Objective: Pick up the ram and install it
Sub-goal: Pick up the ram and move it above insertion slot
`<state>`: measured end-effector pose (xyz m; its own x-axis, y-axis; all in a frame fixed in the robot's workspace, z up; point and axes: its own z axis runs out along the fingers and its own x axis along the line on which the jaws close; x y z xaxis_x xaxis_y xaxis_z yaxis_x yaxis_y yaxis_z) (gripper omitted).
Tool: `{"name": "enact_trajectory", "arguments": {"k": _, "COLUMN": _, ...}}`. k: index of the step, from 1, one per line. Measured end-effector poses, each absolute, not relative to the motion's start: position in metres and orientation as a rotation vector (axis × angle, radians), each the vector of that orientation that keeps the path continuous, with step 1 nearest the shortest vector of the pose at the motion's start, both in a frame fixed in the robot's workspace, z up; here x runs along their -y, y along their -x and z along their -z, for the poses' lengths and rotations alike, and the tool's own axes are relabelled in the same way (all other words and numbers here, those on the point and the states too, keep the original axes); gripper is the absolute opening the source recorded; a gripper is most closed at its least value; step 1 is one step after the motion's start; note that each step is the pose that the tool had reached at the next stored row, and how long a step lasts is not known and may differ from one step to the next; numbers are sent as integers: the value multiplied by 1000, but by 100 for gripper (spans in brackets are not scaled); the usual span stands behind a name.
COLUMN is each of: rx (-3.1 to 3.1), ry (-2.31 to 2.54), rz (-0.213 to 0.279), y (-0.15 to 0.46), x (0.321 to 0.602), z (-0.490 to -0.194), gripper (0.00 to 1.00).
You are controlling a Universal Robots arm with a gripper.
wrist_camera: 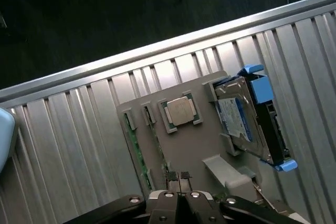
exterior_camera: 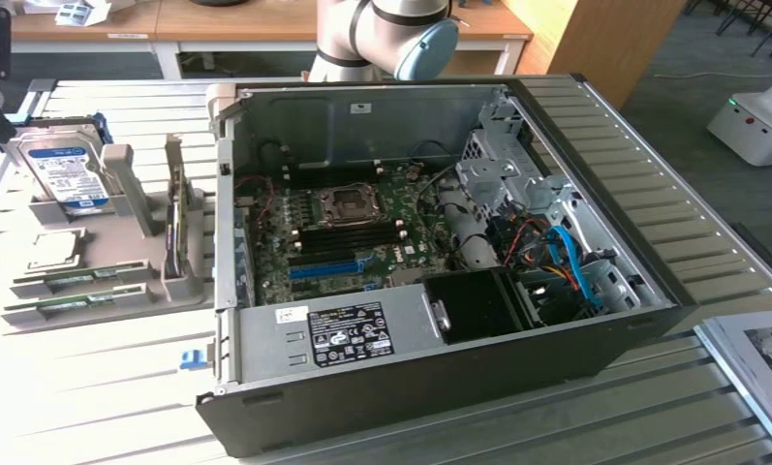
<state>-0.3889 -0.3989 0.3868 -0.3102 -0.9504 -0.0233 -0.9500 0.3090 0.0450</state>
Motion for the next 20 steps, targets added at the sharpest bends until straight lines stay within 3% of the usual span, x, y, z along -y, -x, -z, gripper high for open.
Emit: {"name": "enact_trajectory", "arguments": {"k": 20, "rx": 2288, "ry": -2132, "rz": 76, "y": 389, "x": 399, "z": -387, "gripper": 10}}
